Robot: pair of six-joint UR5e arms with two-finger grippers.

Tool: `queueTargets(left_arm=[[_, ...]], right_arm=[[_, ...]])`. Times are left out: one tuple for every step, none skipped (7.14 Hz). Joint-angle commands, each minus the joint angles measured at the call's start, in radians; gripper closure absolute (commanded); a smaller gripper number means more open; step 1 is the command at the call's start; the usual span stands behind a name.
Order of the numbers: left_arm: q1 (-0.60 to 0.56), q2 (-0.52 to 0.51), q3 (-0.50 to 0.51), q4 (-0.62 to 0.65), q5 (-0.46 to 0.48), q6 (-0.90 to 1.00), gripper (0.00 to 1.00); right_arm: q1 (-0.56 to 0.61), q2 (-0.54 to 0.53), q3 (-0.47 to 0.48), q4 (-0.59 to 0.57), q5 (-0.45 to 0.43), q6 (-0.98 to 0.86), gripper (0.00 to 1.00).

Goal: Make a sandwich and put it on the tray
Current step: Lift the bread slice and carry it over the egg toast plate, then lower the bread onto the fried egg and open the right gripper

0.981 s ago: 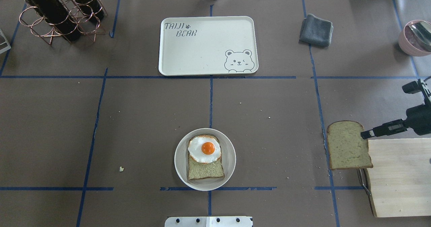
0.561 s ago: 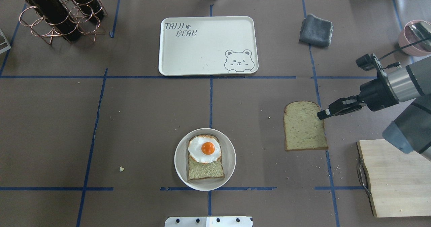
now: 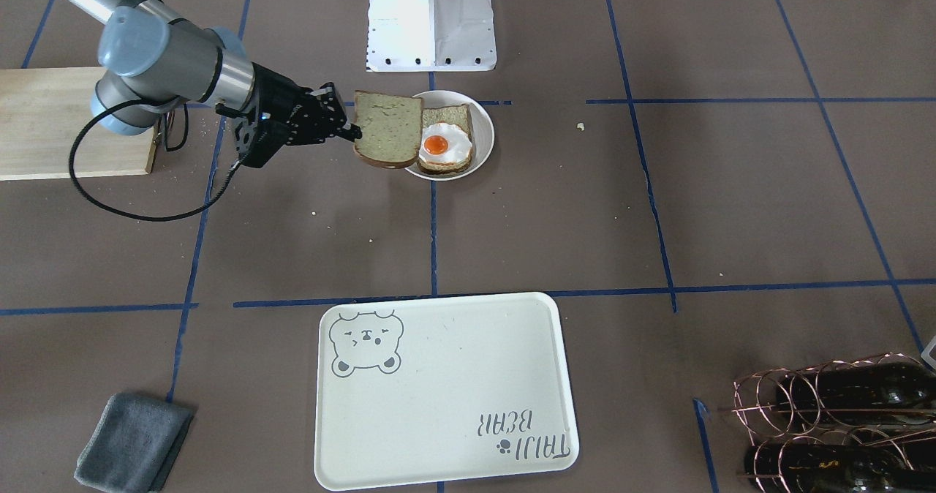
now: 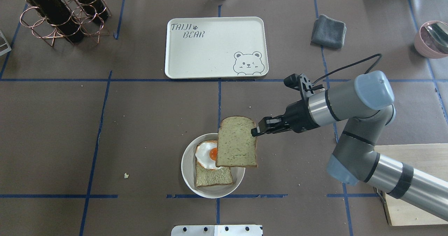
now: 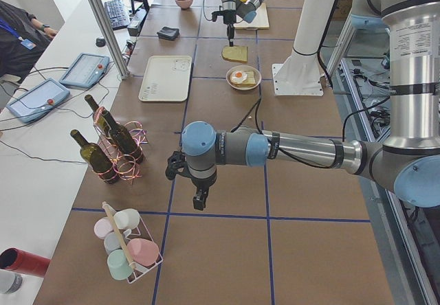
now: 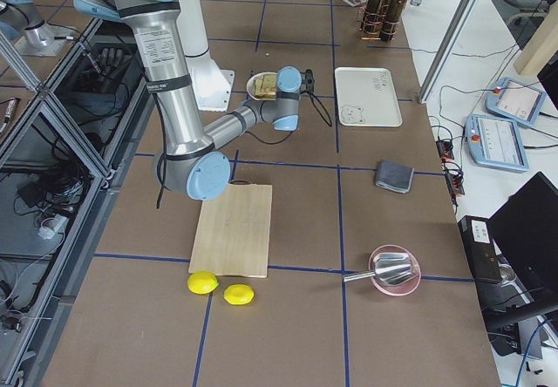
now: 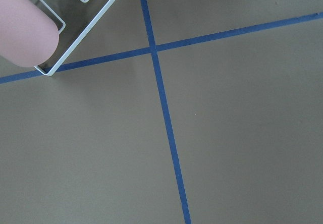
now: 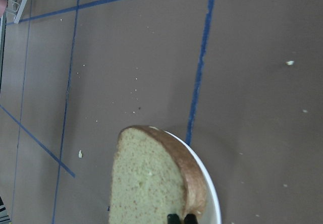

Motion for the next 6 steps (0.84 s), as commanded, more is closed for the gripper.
queueTargets(left_arm=[[0.000, 0.000, 0.000, -0.001, 0.000, 0.000, 0.00], [0.000, 0.000, 0.000, -0.001, 0.000, 0.000, 0.00], [0.000, 0.000, 0.000, -0.001, 0.000, -0.002, 0.00], [0.000, 0.000, 0.000, -0.001, 0.000, 0.000, 0.00], [0.000, 0.000, 0.000, -0.001, 0.000, 0.000, 0.00], [0.000, 0.000, 0.000, -0.003, -0.002, 0.000, 0.00]], right_arm=[[-0.108, 0.059, -0.004, -0.058, -0.116, 0.003, 1.00], [-0.131, 0.057, -0.013, -0.058, -0.142, 0.003, 1.00], [-0.137, 0.057, -0.036, -0.057, -0.154, -0.009, 1.00], [-0.137, 0.060, -0.051, -0.058, -0.156, -0.011, 1.00], [-0.137, 0.060, -0.051, -0.058, -0.156, -0.013, 1.00], [-0.139, 0.059, -0.056, -0.058, -0.156, -0.011, 1.00]])
